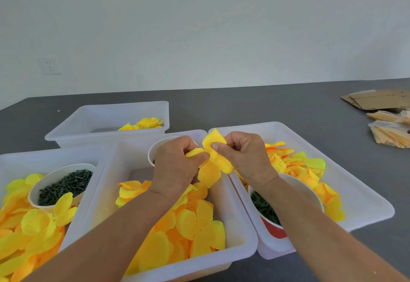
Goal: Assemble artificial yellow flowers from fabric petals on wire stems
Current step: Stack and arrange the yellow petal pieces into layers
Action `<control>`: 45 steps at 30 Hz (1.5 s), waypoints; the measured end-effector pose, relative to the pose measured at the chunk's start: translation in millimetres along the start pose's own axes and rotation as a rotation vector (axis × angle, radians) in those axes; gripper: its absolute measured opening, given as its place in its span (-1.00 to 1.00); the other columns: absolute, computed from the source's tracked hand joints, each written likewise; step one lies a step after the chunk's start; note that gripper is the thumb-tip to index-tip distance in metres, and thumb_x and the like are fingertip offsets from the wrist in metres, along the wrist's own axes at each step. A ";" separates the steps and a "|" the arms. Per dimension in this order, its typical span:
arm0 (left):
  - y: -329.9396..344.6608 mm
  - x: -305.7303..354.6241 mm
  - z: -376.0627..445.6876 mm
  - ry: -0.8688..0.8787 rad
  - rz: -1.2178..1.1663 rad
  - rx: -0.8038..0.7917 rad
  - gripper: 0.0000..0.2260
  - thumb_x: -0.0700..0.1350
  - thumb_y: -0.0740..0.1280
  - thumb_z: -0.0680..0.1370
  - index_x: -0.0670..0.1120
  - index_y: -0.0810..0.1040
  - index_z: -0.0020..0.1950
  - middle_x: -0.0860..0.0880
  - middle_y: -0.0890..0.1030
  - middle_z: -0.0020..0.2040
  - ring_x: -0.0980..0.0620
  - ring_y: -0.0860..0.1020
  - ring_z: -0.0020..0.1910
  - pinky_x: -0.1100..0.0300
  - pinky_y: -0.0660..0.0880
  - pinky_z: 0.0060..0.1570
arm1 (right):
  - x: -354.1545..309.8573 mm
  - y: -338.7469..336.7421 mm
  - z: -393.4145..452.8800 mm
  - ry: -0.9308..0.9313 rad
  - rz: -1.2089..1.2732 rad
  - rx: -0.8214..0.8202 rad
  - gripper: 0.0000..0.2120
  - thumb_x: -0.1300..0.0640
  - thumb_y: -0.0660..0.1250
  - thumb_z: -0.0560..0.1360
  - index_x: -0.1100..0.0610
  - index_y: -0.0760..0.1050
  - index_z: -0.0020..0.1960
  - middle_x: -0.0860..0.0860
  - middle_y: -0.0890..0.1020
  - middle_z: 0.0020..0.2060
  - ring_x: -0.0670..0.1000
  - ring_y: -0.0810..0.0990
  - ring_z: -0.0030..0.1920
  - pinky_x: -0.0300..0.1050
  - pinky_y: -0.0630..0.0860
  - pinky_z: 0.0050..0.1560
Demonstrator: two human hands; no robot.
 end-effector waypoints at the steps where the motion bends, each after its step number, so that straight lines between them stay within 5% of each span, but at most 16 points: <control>1: 0.9 -0.2 -0.2 -0.005 -0.007 0.004 -0.82 -0.21 0.48 0.39 -0.13 0.51 -0.33 -0.01 0.51 -0.47 0.15 0.48 -0.53 0.33 0.39 -0.53 | 0.8 -2.0 0.1 0.019 0.012 0.027 -0.66 0.17 0.46 0.41 0.15 0.38 -0.43 -0.02 0.33 -0.53 -0.10 0.25 -0.48 -0.25 0.25 -0.44; 4: 4.4 -8.4 0.2 -0.116 -0.158 -0.040 -0.87 -0.25 0.47 0.40 -0.12 0.59 -0.10 -0.02 0.61 -0.30 0.20 0.55 -0.41 0.40 0.48 -0.40 | 6.6 -7.2 0.3 0.106 0.109 0.082 -0.64 0.16 0.47 0.40 0.15 0.34 -0.44 0.01 0.32 -0.52 -0.08 0.25 -0.48 -0.24 0.25 -0.44; 6: 11.5 -19.2 -2.1 -0.320 -0.478 -0.114 -0.81 -0.30 0.43 0.42 -0.17 0.59 0.01 -0.10 0.66 -0.20 0.08 0.62 -0.29 0.25 0.59 -0.25 | 12.4 -10.0 0.3 0.181 0.197 0.104 -0.68 0.15 0.44 0.43 0.21 0.40 -0.40 0.05 0.36 -0.50 -0.10 0.29 -0.49 -0.26 0.28 -0.46; 9: 19.1 -29.5 -3.7 -0.520 -0.726 -0.203 -0.86 -0.28 0.39 0.42 -0.23 0.59 -0.04 -0.14 0.66 -0.20 -0.08 0.60 -0.20 0.04 0.55 -0.08 | 18.6 -8.9 -1.3 0.273 0.321 0.098 -0.76 0.14 0.40 0.46 0.33 0.54 -0.25 0.11 0.52 -0.44 -0.08 0.43 -0.48 -0.24 0.38 -0.47; 13: 23.1 -25.6 -4.8 -0.516 -0.759 -0.290 -0.77 -0.19 0.37 0.42 -0.30 0.57 -0.01 -0.17 0.63 -0.17 -0.07 0.57 -0.18 0.06 0.52 -0.07 | 19.7 -3.6 -1.0 0.292 0.353 0.033 -0.80 0.14 0.37 0.49 0.30 0.57 -0.17 0.19 0.59 -0.34 0.03 0.50 -0.38 -0.16 0.45 -0.39; 15: 17.2 -21.9 -2.9 -0.417 -0.628 -0.212 -0.87 -0.21 0.39 0.44 -0.28 0.55 -0.17 -0.10 0.59 -0.34 0.01 0.51 -0.34 0.18 0.52 -0.26 | 20.0 -3.2 -1.1 0.299 0.341 0.036 -0.80 0.14 0.38 0.48 0.29 0.57 -0.17 0.17 0.60 -0.33 0.04 0.52 -0.37 -0.13 0.47 -0.37; 17: 2.6 -16.2 1.6 -0.222 -0.351 -0.054 -0.76 -0.19 0.45 0.42 -0.17 0.47 -0.39 0.02 0.49 -0.51 0.07 0.40 -0.47 0.25 0.42 -0.40 | 20.4 -4.5 -0.8 0.293 0.260 0.065 -0.80 0.12 0.42 0.45 0.28 0.58 -0.15 0.16 0.63 -0.28 0.08 0.56 -0.30 -0.05 0.51 -0.27; 21: -18.7 11.8 -1.3 0.169 0.166 0.209 -0.69 -0.18 0.50 0.37 -0.04 0.38 -0.42 0.07 0.43 -0.47 0.07 0.38 -0.44 0.32 0.34 -0.37 | 17.2 -10.7 -2.2 0.283 0.000 0.133 -0.81 0.00 0.45 0.41 0.10 0.55 -0.18 -0.04 0.59 -0.31 -0.05 0.54 -0.23 -0.14 0.50 -0.15; 24: -18.6 26.4 -7.0 0.395 0.315 0.260 -0.74 -0.31 0.50 0.32 -0.17 0.42 -0.39 -0.12 0.46 -0.41 -0.12 0.43 -0.38 0.00 0.44 -0.38 | 14.0 1.4 -5.9 0.383 0.186 -0.034 -0.59 -0.19 0.33 0.45 0.09 0.58 -0.41 0.00 0.60 -0.45 -0.07 0.52 -0.40 -0.21 0.42 -0.34; 26: -12.6 34.3 -13.3 0.544 0.398 0.251 -0.77 -0.37 0.49 0.28 -0.22 0.44 -0.41 -0.16 0.45 -0.41 -0.10 0.40 -0.33 -0.02 0.38 -0.40 | 10.2 8.8 -9.3 0.446 0.280 -0.146 -0.56 -0.26 0.34 0.35 0.11 0.62 -0.39 0.04 0.63 -0.43 -0.08 0.54 -0.42 -0.26 0.40 -0.39; 30: -1.4 41.3 -22.4 0.702 0.458 0.222 -0.84 -0.42 0.42 0.25 -0.24 0.48 -0.40 -0.15 0.47 -0.38 -0.10 0.40 -0.30 0.01 0.36 -0.40 | 6.1 15.5 -11.3 0.445 0.414 -0.258 -0.79 0.03 0.41 0.41 0.11 0.63 -0.34 0.08 0.64 -0.38 -0.05 0.53 -0.40 -0.25 0.40 -0.40; 36: -3.5 28.8 -12.7 0.519 0.253 0.136 -0.82 -0.44 0.45 0.27 -0.25 0.64 -0.19 -0.18 0.57 -0.17 -0.12 0.56 -0.16 0.18 0.43 -0.14 | 9.4 15.5 -9.6 0.494 0.542 -0.223 -0.84 0.30 0.30 0.49 0.21 0.59 -0.24 0.10 0.62 -0.30 -0.04 0.56 -0.34 -0.23 0.47 -0.35; 40: -3.2 24.4 -10.2 0.419 0.137 0.133 -0.85 -0.33 0.45 0.39 -0.20 0.60 -0.07 -0.13 0.58 -0.08 -0.03 0.56 -0.15 0.33 0.48 -0.15 | 13.8 9.0 -5.9 0.442 0.355 -0.117 -0.84 0.28 0.24 0.52 0.26 0.53 -0.21 0.09 0.55 -0.33 -0.03 0.52 -0.30 -0.13 0.52 -0.22; 45: -11.4 -7.8 0.8 -0.051 -0.055 0.219 -0.68 -0.11 0.49 0.40 -0.09 0.42 0.02 -0.04 0.50 0.00 0.22 0.51 -0.23 0.52 0.40 -0.26 | 4.7 20.5 -10.2 0.339 0.258 -0.268 -0.90 0.34 0.27 0.47 0.23 0.54 -0.16 0.00 0.60 -0.47 -0.05 0.60 -0.40 -0.21 0.54 -0.35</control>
Point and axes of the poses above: each hand's wrist, its own z-axis towards the middle knuckle, its own y-axis out of the palm, x = y × z, the point moved 7 cm from there along z, towards the middle knuckle
